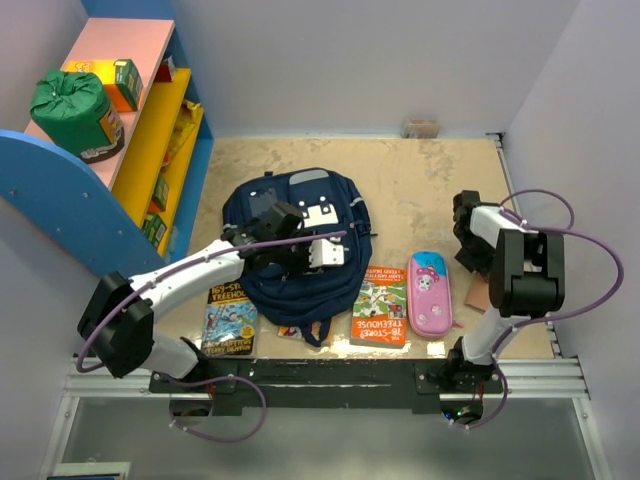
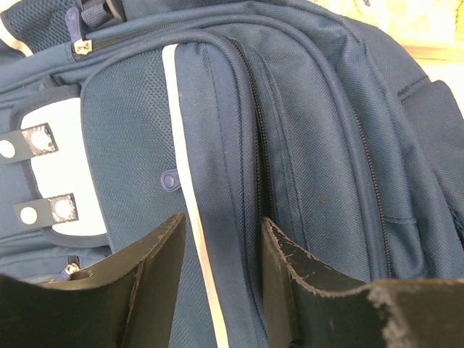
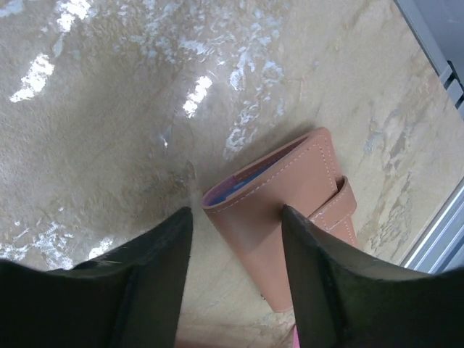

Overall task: Pack the student bag
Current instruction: Pick up the personal item from the center of the board, then place the personal item in the student bag, then zip the student bag at the center of the board.

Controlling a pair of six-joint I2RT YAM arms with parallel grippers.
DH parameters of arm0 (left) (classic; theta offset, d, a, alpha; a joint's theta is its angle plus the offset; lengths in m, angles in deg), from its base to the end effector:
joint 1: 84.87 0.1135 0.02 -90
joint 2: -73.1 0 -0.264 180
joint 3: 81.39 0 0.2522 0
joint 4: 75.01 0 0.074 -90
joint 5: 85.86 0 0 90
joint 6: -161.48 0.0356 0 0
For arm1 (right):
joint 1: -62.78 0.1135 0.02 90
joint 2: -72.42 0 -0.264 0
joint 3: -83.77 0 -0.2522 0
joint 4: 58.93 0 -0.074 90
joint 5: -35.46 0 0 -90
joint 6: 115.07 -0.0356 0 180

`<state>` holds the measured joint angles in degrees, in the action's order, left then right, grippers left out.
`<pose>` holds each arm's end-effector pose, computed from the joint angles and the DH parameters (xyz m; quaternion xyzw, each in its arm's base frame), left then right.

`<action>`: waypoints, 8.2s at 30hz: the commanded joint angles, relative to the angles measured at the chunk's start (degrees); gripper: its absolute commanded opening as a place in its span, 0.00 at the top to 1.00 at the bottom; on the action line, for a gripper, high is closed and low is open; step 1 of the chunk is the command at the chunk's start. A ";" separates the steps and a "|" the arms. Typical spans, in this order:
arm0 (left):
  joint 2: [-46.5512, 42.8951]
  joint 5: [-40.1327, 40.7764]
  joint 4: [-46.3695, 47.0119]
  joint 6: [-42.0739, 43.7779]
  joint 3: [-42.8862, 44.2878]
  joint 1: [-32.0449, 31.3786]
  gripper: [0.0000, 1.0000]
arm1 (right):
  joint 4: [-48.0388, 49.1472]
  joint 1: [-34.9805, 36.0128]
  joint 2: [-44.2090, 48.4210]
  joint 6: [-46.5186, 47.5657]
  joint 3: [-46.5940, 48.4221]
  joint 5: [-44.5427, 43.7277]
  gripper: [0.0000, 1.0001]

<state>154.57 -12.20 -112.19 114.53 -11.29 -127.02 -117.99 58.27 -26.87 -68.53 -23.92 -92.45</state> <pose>0.2155 -0.2085 0.2438 0.6637 0.6474 -0.1302 0.3513 0.2918 -0.0450 0.1578 0.3945 0.8590 -0.2952 0.1390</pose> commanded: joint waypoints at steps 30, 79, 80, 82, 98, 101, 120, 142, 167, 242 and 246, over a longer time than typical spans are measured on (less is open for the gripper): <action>-1.14 -0.28 21.39 -18.78 -4.13 4.53 0.85 | 16.91 27.44 29.32 10.14 10.63 25.77 1.00; -0.52 -6.69 19.29 -48.32 7.30 9.72 0.95 | 98.55 33.35 31.98 -39.06 -37.97 49.60 1.00; -0.61 -6.60 19.29 -48.58 7.38 9.72 0.95 | 99.08 33.25 31.00 -39.68 -38.15 49.51 1.00; -0.52 -6.08 19.11 -48.58 7.91 9.72 0.95 | 100.84 32.99 29.51 -41.52 -39.46 49.60 1.00; 0.18 -14.30 19.29 -48.06 8.09 10.42 0.96 | 91.71 33.08 28.98 -40.65 -43.52 46.09 1.00; -0.35 -17.84 17.54 -43.85 8.09 8.67 0.96 | 90.39 32.99 25.55 -42.31 -40.62 44.42 1.00; -0.09 -15.39 11.82 -32.68 7.12 3.83 0.97 | 77.57 33.25 18.06 -31.96 -22.86 38.44 0.36; 1.76 -12.67 12.61 -32.59 7.73 3.83 0.97 | 43.55 35.00 43.21 0.04 -18.02 42.13 1.00; 2.11 -15.30 11.64 -31.71 8.26 3.92 0.97 | 59.53 41.78 30.92 1.71 -22.52 42.40 1.00; -10.54 -28.22 -1.28 -5.43 -7.82 22.65 0.25 | 30.88 75.18 14.11 1.71 1.05 3.63 1.00; -10.37 -25.77 1.96 -5.69 -8.96 18.78 0.25 | 34.39 73.25 16.92 1.80 -1.94 6.79 1.00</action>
<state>144.04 -37.45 -116.30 108.61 -19.23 -105.03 -88.95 133.06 -13.58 -65.63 -23.97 -87.81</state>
